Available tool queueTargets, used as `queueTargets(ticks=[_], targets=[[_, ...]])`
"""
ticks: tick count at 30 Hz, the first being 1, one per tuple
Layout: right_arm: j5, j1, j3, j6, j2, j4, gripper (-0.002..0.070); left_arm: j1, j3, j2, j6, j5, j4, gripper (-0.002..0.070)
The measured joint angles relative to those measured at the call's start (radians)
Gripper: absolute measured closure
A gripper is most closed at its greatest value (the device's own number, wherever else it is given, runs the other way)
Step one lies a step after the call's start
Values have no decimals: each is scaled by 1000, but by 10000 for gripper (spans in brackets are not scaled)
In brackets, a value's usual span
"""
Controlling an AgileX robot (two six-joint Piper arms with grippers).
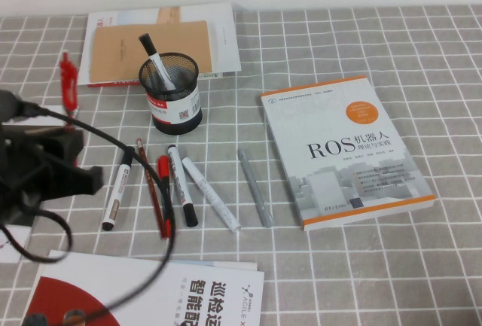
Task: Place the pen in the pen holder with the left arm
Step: Place the pen onto the pen holder
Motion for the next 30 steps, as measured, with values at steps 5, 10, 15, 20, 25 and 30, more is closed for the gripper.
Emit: queueTargets(ticks=[5, 10, 15, 20, 25, 30], targets=[[0, 0, 0, 0, 0, 0, 692, -89, 67, 18, -93, -246, 75, 604], [0, 0, 0, 0, 0, 0, 691, -101, 73, 108, -254, -456, 183, 604], [0, 0, 0, 0, 0, 0, 691, -106, 73, 239, -345, -730, 222, 604], [0, 0, 0, 0, 0, 0, 691, -106, 0, 374, -377, -854, 241, 604], [0, 0, 0, 0, 0, 0, 691, -106, -137, 506, -414, -858, 284, 604], [0, 0, 0, 0, 0, 0, 691, -83, -268, 636, -480, -848, 301, 604]])
